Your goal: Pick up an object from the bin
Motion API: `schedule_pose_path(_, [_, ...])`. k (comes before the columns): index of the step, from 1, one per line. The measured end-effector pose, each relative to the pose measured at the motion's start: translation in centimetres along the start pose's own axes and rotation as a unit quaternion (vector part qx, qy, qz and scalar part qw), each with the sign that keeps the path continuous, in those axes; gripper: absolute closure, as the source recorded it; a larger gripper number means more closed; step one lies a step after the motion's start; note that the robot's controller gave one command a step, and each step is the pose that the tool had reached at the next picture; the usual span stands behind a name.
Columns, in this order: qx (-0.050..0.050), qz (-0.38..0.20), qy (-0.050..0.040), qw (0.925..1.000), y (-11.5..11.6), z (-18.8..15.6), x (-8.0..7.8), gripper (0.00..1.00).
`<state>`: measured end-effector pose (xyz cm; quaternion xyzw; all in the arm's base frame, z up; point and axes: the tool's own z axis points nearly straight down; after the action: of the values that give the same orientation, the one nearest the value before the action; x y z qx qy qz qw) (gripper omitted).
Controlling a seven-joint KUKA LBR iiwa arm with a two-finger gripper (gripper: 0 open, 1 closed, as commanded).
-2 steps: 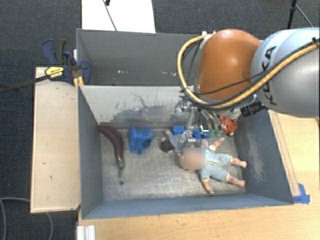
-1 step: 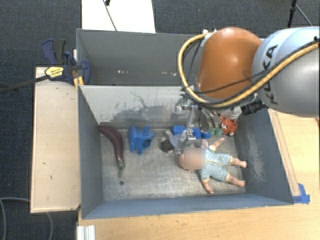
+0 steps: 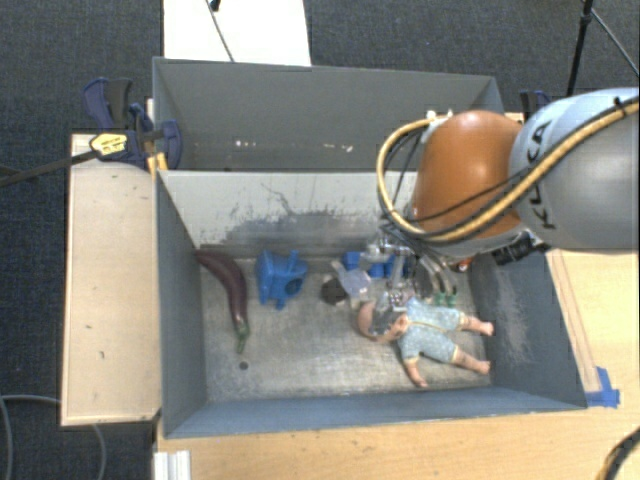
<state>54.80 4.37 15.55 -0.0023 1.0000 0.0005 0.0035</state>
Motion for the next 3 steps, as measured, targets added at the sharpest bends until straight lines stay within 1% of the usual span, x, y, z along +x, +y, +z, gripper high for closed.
schedule_pose_path(1, [0.002, 0.033, 0.0063, 0.9994, -3.5, 6.1, 1.3, 0.00])
schedule_pose_path(2, [0.001, 0.050, 0.0037, 0.9987, -4.1, 1.9, 3.8, 0.00])
schedule_pose_path(3, [0.000, 0.070, 0.0019, 0.9976, -4.1, 8.3, 1.7, 0.00])
